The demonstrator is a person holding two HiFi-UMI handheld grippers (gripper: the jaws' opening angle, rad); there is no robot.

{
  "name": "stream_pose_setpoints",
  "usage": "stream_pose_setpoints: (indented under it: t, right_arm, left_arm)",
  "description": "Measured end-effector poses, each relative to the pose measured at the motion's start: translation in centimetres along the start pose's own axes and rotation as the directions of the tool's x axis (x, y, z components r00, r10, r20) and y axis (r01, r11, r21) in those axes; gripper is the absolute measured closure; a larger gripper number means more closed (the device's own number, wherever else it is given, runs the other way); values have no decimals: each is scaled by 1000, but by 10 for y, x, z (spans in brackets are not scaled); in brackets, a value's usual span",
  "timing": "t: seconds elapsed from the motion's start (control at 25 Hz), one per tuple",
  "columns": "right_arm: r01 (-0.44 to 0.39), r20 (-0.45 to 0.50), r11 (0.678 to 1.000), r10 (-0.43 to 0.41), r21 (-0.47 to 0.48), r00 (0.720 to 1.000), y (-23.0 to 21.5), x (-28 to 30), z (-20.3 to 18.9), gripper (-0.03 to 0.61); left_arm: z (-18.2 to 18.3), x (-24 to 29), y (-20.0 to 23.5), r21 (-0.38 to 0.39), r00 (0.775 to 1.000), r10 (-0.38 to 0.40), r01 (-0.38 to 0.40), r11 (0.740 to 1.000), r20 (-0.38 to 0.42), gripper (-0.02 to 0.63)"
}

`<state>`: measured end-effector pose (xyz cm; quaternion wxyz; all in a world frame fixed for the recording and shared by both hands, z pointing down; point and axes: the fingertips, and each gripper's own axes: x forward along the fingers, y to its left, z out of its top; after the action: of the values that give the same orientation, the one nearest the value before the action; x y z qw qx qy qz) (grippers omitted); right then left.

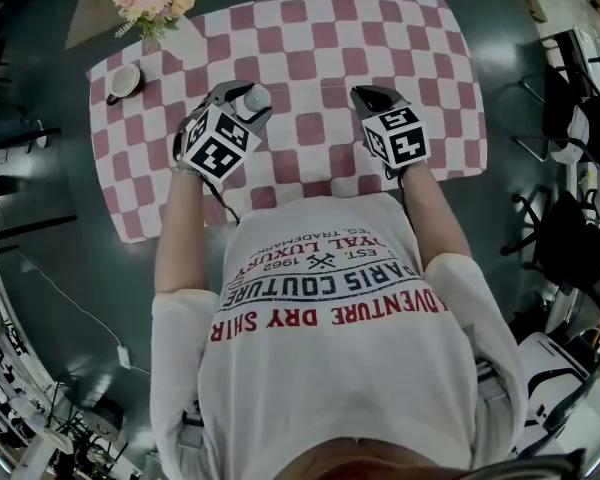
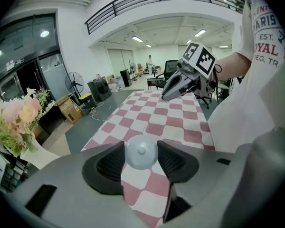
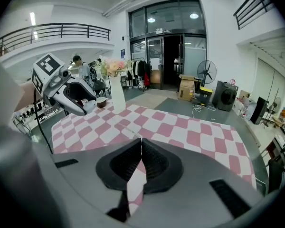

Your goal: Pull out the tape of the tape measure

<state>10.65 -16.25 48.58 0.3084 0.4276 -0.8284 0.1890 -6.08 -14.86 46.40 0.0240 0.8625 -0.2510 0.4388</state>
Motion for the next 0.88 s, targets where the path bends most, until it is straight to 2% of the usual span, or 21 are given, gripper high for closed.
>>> stream_pose_setpoints:
  t: [0.32, 0.44, 0.56, 0.76, 0.88]
  right_arm:
    - [34, -11, 999, -34, 6, 999, -9, 6, 0, 548]
    - [85, -31, 996, -85, 3, 996, -22, 6, -5, 548]
    - [85, -26, 996, -84, 34, 996, -33, 3, -7, 548]
    - [92, -18, 995, -92, 36, 996, -36, 5, -5, 548]
    - [100, -18, 994, -99, 52, 995, -43, 4, -6, 548]
  left_arm:
    - [-4, 4, -3, -46, 1000, -23, 24, 999, 16, 382]
    - [-14, 2, 6, -49, 1000, 7, -8, 999, -15, 382]
    - [-20, -2, 14, -78, 1000, 15, -16, 997, -6, 382]
    - [-23, -1, 17, -53, 998, 43, -45, 998, -40, 382]
    - [-25, -1, 16, -60, 999, 40, -42, 997, -32, 382]
